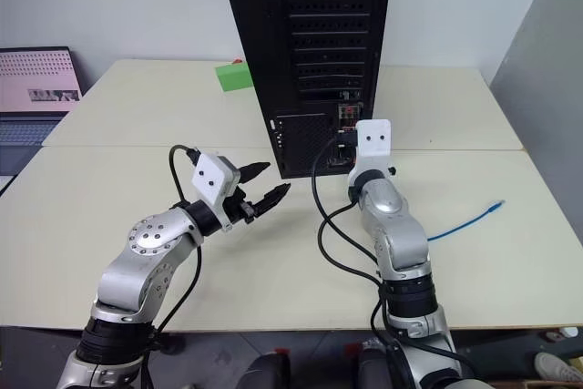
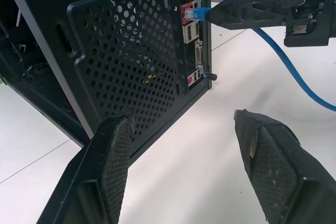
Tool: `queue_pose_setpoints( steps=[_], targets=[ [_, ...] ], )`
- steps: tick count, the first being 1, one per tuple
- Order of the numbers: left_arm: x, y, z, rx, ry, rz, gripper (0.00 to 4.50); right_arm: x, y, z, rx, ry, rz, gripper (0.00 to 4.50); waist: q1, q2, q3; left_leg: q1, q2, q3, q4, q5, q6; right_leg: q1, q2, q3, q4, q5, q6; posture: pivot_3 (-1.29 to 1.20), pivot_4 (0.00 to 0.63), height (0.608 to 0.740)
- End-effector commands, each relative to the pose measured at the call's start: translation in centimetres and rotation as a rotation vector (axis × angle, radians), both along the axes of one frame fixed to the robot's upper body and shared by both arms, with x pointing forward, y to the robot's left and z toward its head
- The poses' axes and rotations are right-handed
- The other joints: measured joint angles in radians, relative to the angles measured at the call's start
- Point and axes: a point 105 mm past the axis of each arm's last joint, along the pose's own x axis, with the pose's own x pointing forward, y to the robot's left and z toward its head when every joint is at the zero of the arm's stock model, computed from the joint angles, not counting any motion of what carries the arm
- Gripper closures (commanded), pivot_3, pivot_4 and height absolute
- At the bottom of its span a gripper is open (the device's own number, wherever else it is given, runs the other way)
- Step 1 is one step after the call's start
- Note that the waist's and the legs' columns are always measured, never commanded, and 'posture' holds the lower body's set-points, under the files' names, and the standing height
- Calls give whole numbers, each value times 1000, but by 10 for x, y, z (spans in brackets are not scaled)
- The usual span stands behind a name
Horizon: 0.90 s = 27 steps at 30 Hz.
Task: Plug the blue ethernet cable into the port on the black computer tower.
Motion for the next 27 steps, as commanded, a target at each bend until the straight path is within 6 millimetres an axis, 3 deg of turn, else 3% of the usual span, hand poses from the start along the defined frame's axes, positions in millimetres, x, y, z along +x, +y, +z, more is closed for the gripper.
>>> queue_pose_setpoints(
  steps=[1,13,27],
  targets=[
    [-4,-4,15,-10,-71,-22,1292,0,-5,20,5,-80,-30,4500,0,0,0,0,0,0,0,0,0,0,0,0,0,0,0,0,150,740],
    [-5,-6,14,-14,-71,-25,1292,-1,5,29,-5,-103,-32,4500,0,0,0,-4,0,0,0,0,0,-4,0,0,1,0,0,0,150,740],
    [-5,-9,12,-23,-65,-28,1292,-5,30,41,-23,-130,-1,4500,-2,0,0,-6,0,0,0,0,0,-7,0,0,1,0,0,0,150,740]
  ],
)
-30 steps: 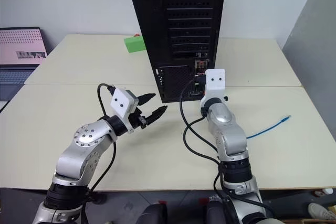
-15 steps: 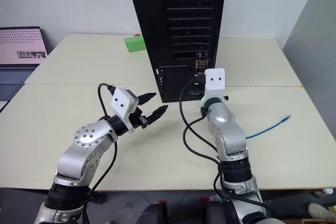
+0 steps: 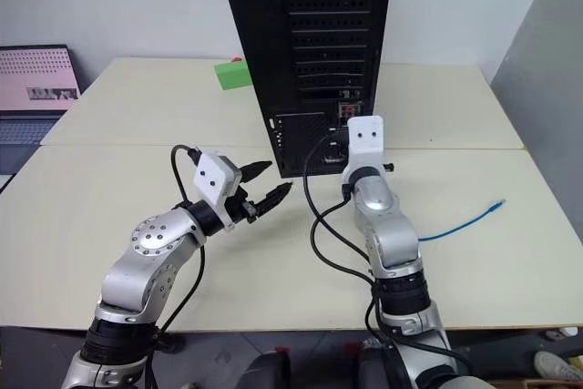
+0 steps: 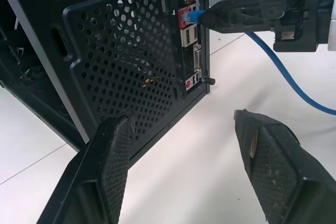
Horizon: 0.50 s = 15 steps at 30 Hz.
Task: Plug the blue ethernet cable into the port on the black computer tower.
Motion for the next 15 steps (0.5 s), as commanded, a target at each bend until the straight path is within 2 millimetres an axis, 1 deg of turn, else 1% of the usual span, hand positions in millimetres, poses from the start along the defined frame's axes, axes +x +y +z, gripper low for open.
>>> queue_pose_setpoints(
  steps=[1,9,15],
  targets=[
    [-5,-6,11,-9,-53,-22,1292,-6,18,35,29,-108,46,4500,-1,0,0,0,0,0,0,0,0,0,0,0,0,0,0,0,150,740],
    [-6,-8,10,-19,-52,-23,1292,-2,23,37,60,-79,49,4500,-18,0,0,0,0,0,0,0,0,0,0,0,1,0,0,0,150,740],
    [-6,-9,10,-24,-53,-21,1292,2,25,35,83,-58,49,4500,-20,0,0,0,0,0,0,0,0,0,0,0,1,0,0,0,150,740]
  ],
)
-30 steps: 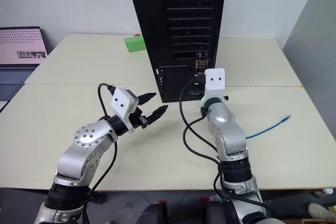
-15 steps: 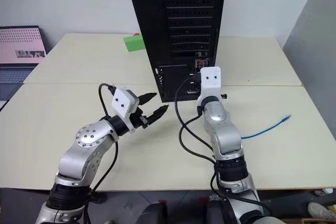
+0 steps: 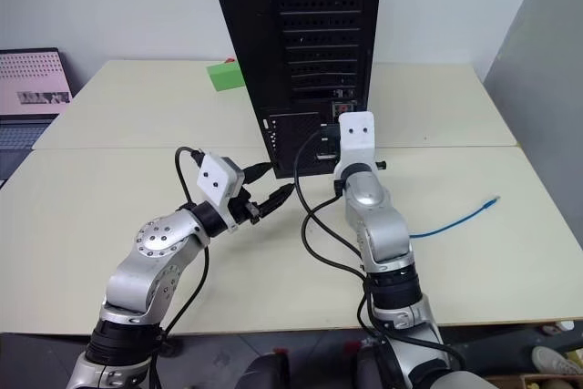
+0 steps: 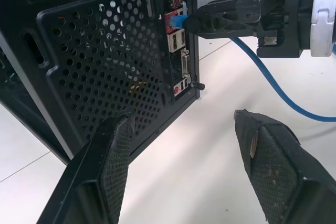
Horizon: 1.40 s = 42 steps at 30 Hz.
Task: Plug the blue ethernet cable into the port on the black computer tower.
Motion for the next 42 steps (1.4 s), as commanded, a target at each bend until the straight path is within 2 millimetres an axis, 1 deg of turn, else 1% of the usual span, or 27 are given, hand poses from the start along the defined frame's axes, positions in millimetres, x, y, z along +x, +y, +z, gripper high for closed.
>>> queue_pose_setpoints(
  steps=[1,8,17,22,23,26,27,29,33,34,35,38,40,41,42],
  targets=[
    [-5,-4,12,-7,-60,-16,1292,-4,17,33,65,-90,44,4500,0,0,0,0,0,0,0,0,0,0,0,0,0,0,0,0,150,740],
    [-4,-4,13,-7,-63,-11,1292,-4,15,27,124,-64,71,4500,-1,0,0,0,0,0,0,0,0,0,0,0,0,0,0,0,150,740],
    [-3,-6,14,-11,-68,-15,1292,-1,15,29,136,-68,81,4500,-1,0,0,0,0,0,0,0,0,0,0,0,0,0,0,0,150,740],
    [-2,-4,15,-9,-71,-8,1292,-6,16,27,138,-75,123,4500,-2,0,0,0,0,0,0,0,0,0,0,0,0,0,0,0,150,740],
    [-2,-3,15,-8,-71,-5,1280,-7,14,24,128,-72,125,4159,-2,0,0,0,0,0,0,0,0,0,0,0,0,0,0,0,150,740],
    [-2,-1,15,-6,-72,0,1277,-11,9,15,120,-53,129,3679,-3,0,0,0,0,0,0,0,0,0,0,0,0,0,0,0,150,740],
    [-1,0,15,-5,-73,2,1277,-12,8,14,120,-50,131,3376,-2,0,0,0,0,0,0,0,0,0,0,0,0,0,0,0,150,740],
    [-1,2,15,-3,-72,10,1277,-17,3,11,102,-48,140,3031,0,0,0,0,0,0,0,0,0,0,0,0,0,0,0,0,150,740],
    [1,9,16,5,-61,25,1277,-33,-3,11,54,-62,204,2182,3,0,0,-1,0,0,0,0,0,0,0,0,-1,0,0,0,150,740],
    [1,11,17,6,-50,22,1277,-38,-5,13,38,-79,226,1887,4,0,0,-1,0,0,0,0,0,0,0,0,-1,0,0,0,150,740],
    [1,12,16,14,-36,17,1277,-42,-7,15,20,-93,245,1771,4,0,0,-1,0,0,0,0,0,0,0,0,-1,0,0,0,150,740],
    [3,21,10,93,12,26,1277,-55,-13,19,-40,-141,335,1109,2,0,0,-1,0,-1,0,0,0,0,0,-1,0,0,0,0,150,740],
    [3,30,19,135,1,7,1277,-74,-23,20,-108,-178,529,671,3,0,0,-1,0,-1,0,0,0,0,0,-1,-1,0,0,0,150,740],
    [3,33,23,142,-2,-1,1277,-81,-25,20,-127,-184,594,480,3,0,0,-1,-1,-1,0,0,0,0,0,-1,-1,0,0,0,150,740],
    [2,35,26,157,-4,-16,1277,-85,-31,20,-160,-187,634,197,6,0,0,-1,-1,-1,0,0,0,1,0,-1,-2,0,0,0,150,740]
  ],
)
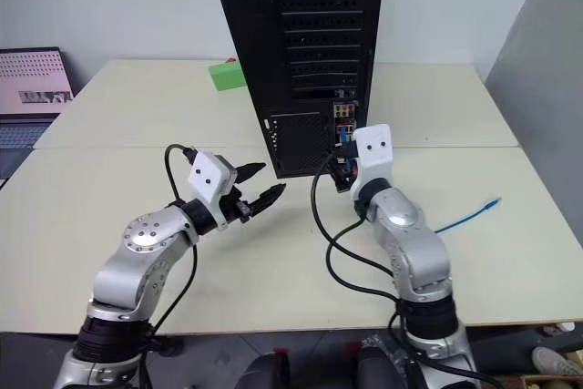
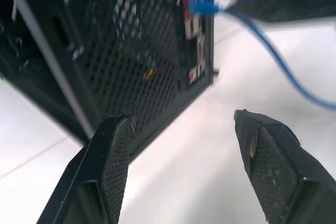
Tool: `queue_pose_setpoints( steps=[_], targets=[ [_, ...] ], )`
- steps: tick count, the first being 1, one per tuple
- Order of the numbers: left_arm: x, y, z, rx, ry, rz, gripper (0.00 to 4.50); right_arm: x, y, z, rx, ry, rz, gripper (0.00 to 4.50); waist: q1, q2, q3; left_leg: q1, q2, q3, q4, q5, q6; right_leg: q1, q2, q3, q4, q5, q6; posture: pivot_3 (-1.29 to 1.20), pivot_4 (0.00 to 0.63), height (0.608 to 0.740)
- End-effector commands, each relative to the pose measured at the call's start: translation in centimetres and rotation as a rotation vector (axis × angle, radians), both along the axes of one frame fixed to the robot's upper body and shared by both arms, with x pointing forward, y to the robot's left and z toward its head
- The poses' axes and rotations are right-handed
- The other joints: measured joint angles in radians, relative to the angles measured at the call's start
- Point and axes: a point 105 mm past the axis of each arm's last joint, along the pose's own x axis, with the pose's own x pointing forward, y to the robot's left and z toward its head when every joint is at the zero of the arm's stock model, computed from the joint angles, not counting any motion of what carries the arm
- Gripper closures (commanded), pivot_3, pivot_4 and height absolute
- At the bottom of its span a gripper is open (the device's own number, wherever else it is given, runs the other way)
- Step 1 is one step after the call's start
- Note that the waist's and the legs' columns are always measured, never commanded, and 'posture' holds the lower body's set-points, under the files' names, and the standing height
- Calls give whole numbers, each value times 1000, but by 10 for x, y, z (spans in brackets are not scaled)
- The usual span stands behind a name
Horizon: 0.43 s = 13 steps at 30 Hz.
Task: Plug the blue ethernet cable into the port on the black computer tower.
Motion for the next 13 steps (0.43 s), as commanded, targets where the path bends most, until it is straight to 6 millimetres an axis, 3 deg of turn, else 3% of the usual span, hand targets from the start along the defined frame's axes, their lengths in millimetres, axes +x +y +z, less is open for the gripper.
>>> queue_pose_setpoints(
  steps=[1,7,13],
  targets=[
    [-4,10,27,19,-48,-65,1277,-30,-14,17,-54,-87,261,197,5,0,0,0,0,0,0,0,0,0,0,0,0,0,0,0,150,740],
    [-12,13,38,37,-16,-165,1277,-26,-51,30,-99,-90,316,197,2,0,0,0,0,0,0,0,0,0,0,0,0,0,0,0,150,740],
    [-14,16,45,28,-24,-184,1277,-23,-63,36,-149,-85,348,197,3,0,0,0,0,0,0,0,0,0,0,0,0,0,0,0,150,740]
  ],
)
